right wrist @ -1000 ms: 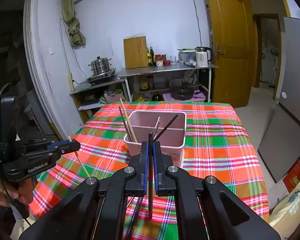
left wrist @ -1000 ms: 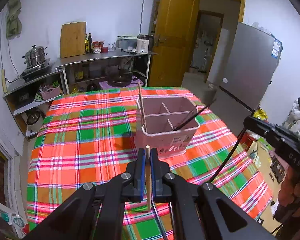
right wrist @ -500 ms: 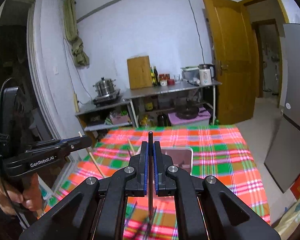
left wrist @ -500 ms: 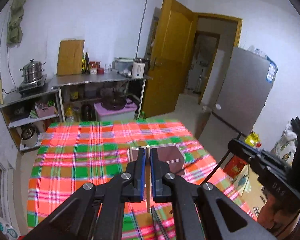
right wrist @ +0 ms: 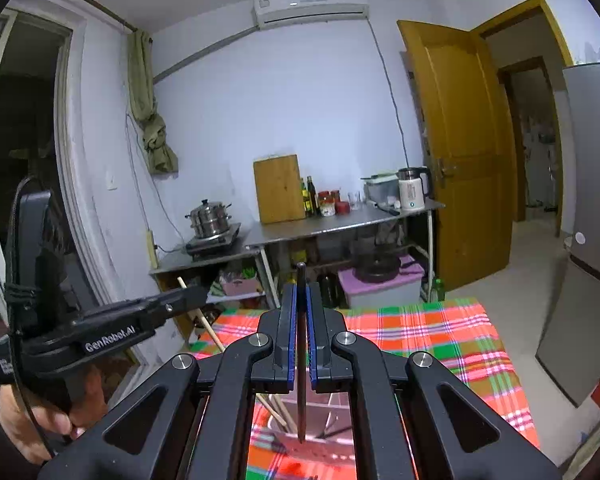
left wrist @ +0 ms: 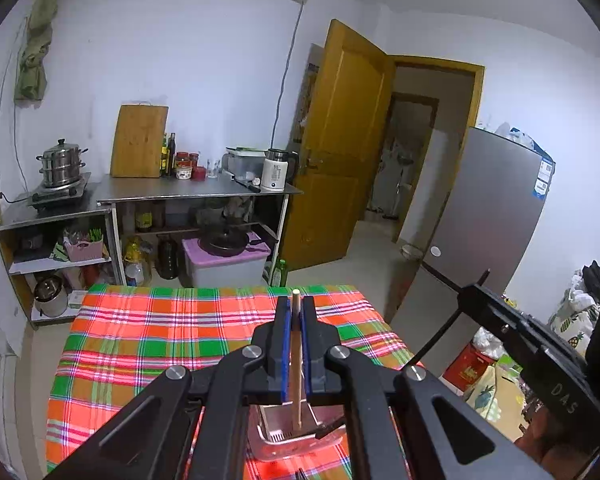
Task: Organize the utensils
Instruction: 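Open both tools to drop the chopsticks into the pink basket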
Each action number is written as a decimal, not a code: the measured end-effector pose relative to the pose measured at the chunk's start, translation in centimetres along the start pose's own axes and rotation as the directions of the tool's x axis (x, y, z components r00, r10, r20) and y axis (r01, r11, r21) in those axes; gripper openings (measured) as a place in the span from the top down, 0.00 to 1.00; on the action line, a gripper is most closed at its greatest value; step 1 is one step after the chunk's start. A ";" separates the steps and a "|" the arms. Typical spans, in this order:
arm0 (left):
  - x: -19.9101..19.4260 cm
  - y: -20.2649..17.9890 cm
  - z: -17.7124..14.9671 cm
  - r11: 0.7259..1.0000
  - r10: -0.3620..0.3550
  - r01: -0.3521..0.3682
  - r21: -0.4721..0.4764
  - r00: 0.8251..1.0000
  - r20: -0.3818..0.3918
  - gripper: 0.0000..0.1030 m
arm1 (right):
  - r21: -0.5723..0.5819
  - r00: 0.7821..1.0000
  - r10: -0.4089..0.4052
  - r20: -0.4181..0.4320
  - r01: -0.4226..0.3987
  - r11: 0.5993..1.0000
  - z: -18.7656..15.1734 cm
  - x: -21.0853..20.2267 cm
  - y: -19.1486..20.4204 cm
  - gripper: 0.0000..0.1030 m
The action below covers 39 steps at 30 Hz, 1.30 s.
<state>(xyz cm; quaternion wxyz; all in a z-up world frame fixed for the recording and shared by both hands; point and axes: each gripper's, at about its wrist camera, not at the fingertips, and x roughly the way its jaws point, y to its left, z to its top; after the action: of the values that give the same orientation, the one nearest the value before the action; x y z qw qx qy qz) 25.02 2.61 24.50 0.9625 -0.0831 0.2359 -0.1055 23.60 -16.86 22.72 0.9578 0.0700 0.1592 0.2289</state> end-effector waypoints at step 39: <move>2.5 2.8 -8.8 0.999 0.033 -0.035 -0.014 0.992 -0.118 0.91 | -0.028 0.983 -0.047 -0.180 0.043 0.999 -7.3 1.3 -2.2 0.85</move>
<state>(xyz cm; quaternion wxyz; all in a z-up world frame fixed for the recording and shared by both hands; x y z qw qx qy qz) 23.52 3.69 15.14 0.9478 -0.0806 0.2944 -0.0920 23.17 -17.79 15.09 0.9452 0.0338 0.2441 0.2143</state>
